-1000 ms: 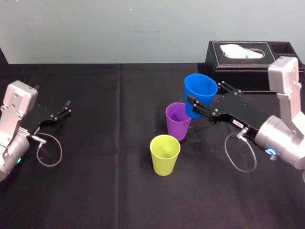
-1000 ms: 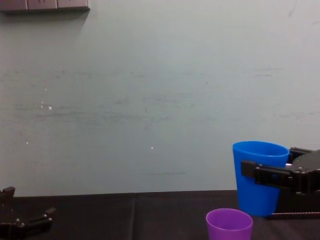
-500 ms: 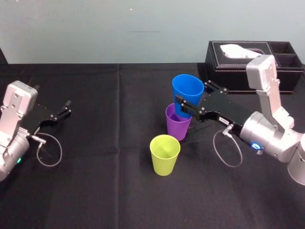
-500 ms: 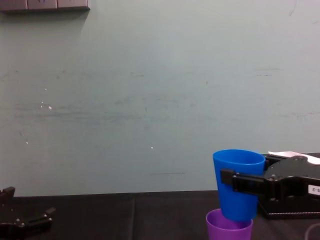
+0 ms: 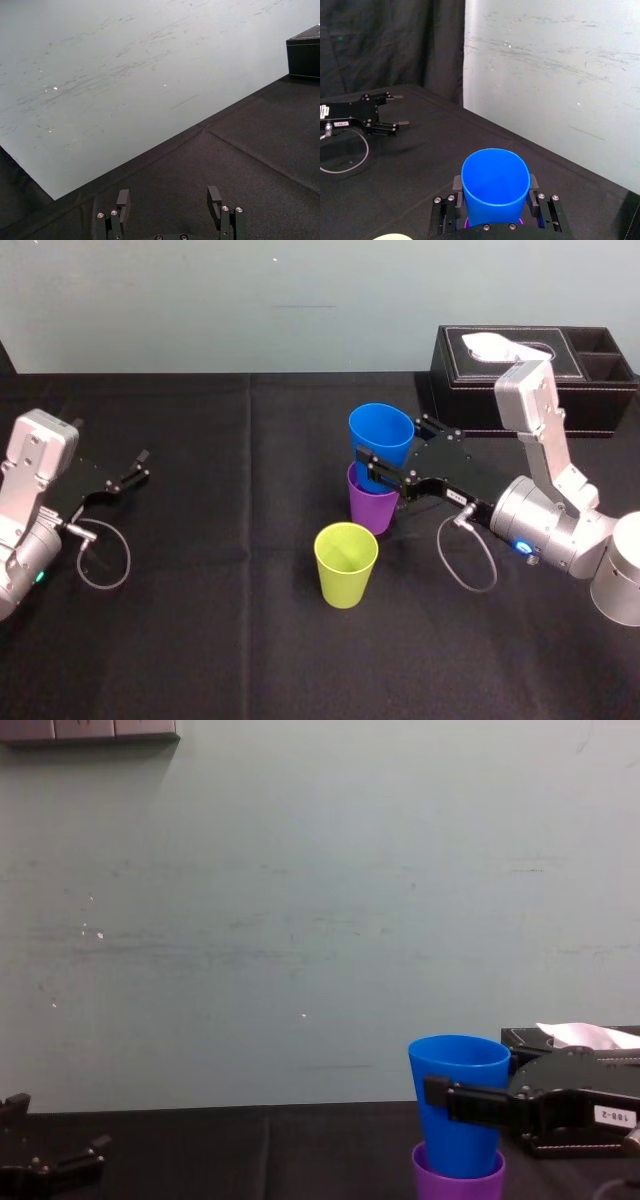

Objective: Stack the three plastic cups sequentially using one hand.

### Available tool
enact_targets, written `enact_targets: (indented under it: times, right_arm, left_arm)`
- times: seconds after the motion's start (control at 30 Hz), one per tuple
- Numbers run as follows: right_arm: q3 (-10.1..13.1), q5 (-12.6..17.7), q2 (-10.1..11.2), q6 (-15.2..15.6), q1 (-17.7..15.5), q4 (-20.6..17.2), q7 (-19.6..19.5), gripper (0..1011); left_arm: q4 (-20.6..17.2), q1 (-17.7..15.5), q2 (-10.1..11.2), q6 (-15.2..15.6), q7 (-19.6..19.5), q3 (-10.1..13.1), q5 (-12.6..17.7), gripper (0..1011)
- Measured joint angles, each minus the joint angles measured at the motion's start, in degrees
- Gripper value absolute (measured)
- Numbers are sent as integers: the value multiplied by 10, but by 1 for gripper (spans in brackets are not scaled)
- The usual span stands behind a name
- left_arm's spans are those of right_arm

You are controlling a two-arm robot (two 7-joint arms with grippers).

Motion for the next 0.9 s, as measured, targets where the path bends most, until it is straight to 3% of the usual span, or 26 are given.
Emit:
enact_targets:
  times: [0.9]
  right_arm:
    - [-6,3,-2,-3,-3,18,7,732]
  left_arm:
    - [0,0,0,0,0,0,0,1011]
